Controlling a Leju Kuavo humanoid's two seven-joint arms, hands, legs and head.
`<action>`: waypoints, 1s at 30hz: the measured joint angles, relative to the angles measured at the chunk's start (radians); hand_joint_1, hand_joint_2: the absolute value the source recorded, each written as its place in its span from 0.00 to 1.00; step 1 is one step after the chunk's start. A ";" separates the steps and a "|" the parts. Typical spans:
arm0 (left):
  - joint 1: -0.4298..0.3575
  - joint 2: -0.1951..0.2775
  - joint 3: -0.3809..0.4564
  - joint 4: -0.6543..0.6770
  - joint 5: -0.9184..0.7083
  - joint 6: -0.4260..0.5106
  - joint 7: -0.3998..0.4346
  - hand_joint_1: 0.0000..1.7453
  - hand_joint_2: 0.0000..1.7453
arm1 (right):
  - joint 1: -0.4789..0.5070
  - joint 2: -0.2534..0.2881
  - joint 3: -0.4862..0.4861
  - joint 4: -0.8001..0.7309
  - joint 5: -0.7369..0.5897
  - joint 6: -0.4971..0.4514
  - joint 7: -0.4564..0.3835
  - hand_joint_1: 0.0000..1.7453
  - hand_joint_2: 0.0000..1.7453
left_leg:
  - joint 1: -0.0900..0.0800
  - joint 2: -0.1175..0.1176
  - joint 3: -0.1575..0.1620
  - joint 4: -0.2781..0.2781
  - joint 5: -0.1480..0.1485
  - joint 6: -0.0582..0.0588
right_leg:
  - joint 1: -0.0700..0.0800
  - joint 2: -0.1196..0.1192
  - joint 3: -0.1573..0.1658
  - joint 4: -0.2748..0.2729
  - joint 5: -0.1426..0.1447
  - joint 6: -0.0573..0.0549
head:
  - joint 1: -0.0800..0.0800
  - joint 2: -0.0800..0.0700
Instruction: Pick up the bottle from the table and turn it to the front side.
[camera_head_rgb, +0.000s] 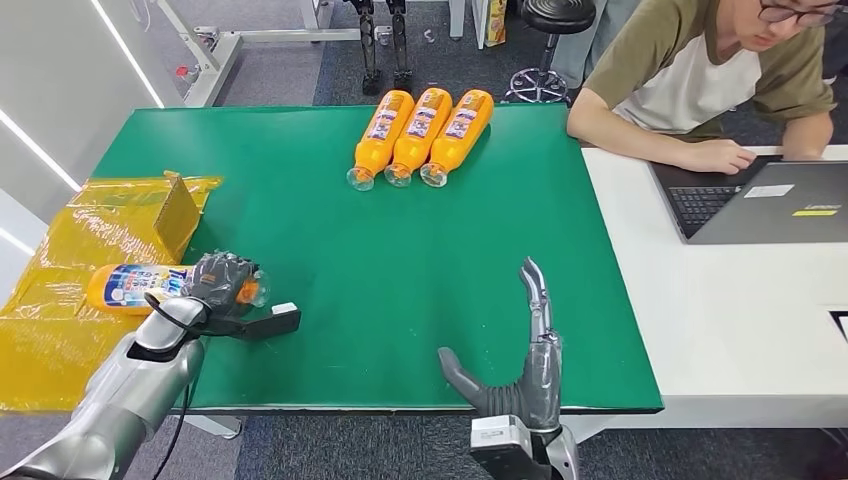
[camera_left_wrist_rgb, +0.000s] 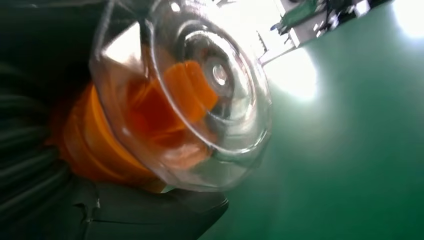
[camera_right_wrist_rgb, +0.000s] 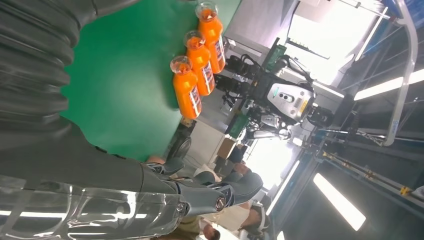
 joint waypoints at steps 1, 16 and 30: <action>0.000 0.000 0.000 0.003 0.004 -0.004 0.000 1.00 1.00 | -0.001 0.001 0.000 0.000 0.006 0.005 0.003 0.00 1.00 | 0.000 0.000 0.000 0.000 0.000 0.000 | 0.000 0.000 0.000 0.000 0.000 0.000 | 0.000 0.000; -0.004 -0.007 -0.010 0.019 0.010 -0.045 0.007 0.00 1.00 | -0.011 0.022 -0.017 0.000 0.034 0.037 0.004 0.00 1.00 | 0.000 0.000 0.000 0.000 0.000 0.000 | 0.000 0.000 0.000 0.000 0.000 0.000 | 0.000 0.000; -0.018 -0.037 0.068 0.022 0.195 -0.098 -0.012 0.00 1.00 | -0.016 0.037 -0.039 0.013 0.085 0.045 0.038 0.00 1.00 | 0.000 0.000 0.002 0.000 0.000 0.000 | 0.000 0.000 0.001 0.000 0.000 0.000 | 0.000 0.000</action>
